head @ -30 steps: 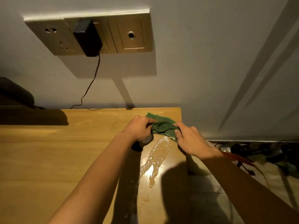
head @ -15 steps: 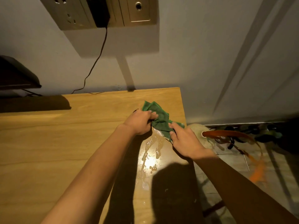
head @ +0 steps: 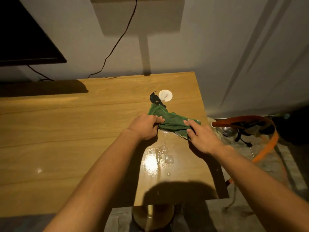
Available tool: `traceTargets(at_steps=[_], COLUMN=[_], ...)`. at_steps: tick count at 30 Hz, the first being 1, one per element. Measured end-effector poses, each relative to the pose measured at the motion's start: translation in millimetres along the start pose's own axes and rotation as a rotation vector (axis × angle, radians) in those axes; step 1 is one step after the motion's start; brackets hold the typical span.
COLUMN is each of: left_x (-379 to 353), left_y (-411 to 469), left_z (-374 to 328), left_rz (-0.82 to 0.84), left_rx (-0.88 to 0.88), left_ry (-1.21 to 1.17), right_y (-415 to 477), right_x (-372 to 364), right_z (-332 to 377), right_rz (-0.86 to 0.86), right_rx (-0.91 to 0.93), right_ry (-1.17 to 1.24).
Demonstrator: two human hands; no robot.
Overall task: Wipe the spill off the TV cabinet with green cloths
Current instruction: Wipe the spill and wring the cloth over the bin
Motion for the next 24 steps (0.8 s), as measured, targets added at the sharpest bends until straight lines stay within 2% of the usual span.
traceTargets(at_steps=[8, 16, 24], left_x=[-18.4, -41.5, -66.9], left_y=[-57.1, -128.3, -200.7], left_z=[-4.7, -10.7, -21.5], left_rz=[-0.011, -0.001, 0.017], left_rx=[-0.004, -0.008, 0.074], left_ry=[-0.031, -0.054, -0.142], right_y=[-54.5, -117.3, -182.8], right_x=[-32.0, -73.3, -114.3], right_z=[3.8, 15.0, 44.9], right_rz=[-0.016, -0.025, 0.067], right_rx=[-0.042, -0.079, -0.132], right_ry=[-0.028, 0.049, 0.092])
Point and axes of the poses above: each hand's wrist, its own y-axis towards the middle knuckle, its own x-axis out of the back of the hand, z = x × y, the point moved 10 cm from there along y, towards the middle knuckle, and after that the axes turned 9 degrees about y, right-handed, at the moved point
